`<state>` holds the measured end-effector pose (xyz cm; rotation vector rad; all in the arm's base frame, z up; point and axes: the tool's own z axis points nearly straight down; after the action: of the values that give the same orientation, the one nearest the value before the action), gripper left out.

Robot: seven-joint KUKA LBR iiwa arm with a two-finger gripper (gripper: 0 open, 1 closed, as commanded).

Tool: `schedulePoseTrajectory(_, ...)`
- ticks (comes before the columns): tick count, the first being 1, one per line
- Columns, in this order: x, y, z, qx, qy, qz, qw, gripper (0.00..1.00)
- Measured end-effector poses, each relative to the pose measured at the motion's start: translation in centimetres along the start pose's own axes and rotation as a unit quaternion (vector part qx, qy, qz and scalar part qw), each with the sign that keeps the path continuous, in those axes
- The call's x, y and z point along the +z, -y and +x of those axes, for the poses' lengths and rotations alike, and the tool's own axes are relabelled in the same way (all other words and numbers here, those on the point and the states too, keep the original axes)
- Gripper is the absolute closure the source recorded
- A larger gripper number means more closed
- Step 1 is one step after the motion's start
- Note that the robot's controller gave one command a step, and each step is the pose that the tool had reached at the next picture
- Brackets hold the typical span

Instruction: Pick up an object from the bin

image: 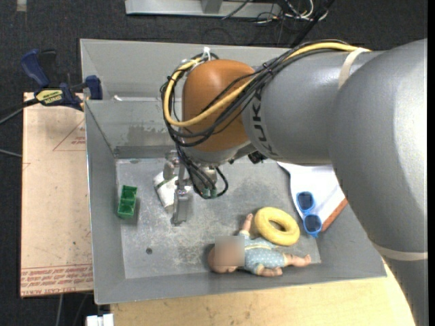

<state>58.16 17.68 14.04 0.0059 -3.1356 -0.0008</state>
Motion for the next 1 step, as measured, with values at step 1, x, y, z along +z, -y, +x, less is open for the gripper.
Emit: schedulePoseTrajectory(1, -0.48, 0.09, -0.16, 0.002, 0.0032, -0.001, 1.0000, 0.00)
